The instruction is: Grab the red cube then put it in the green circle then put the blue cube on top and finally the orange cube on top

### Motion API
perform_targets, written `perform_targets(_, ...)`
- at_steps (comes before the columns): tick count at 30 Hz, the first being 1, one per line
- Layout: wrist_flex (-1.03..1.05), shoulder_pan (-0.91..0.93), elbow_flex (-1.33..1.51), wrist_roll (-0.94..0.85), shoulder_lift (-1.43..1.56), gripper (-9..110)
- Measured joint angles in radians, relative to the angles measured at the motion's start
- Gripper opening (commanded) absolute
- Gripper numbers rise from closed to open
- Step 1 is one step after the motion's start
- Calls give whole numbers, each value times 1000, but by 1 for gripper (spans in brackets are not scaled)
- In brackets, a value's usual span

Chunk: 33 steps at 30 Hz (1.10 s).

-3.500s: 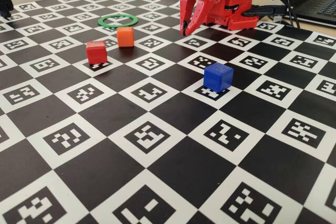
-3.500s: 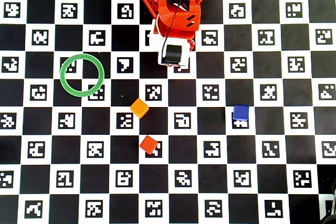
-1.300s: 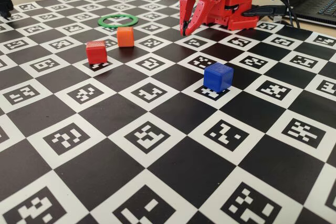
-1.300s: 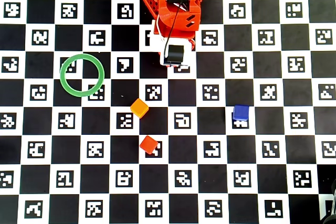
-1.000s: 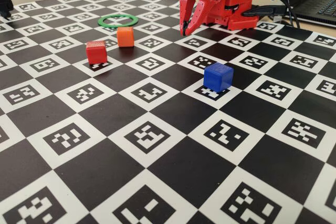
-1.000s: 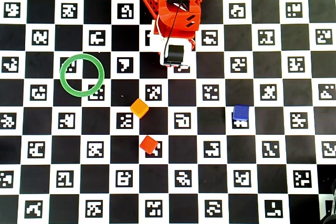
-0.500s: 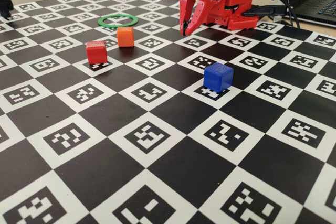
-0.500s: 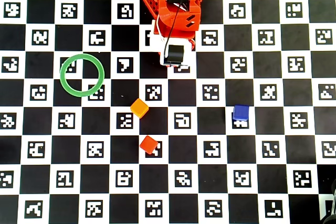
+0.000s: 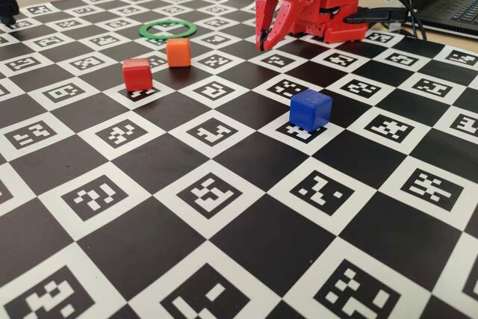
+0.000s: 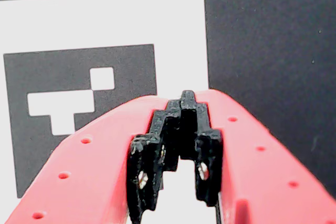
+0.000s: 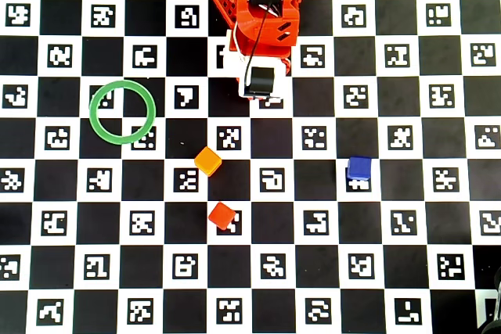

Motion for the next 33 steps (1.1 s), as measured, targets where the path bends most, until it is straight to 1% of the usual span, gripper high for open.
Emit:
perform_targets(7,0,0,0,37,0,-5)
perform_targets(10,-3,0,-20,91,-12,-5)
perform_targets(13,-8,0,-87,156,-98,-5)
perform_targets(20,28,-23,-411,370,-376,-5)
perform_targets(27,97,-43,-739,517,-647,-5)
perform_targets(33,170,-43,-1055,770,-888,-5)
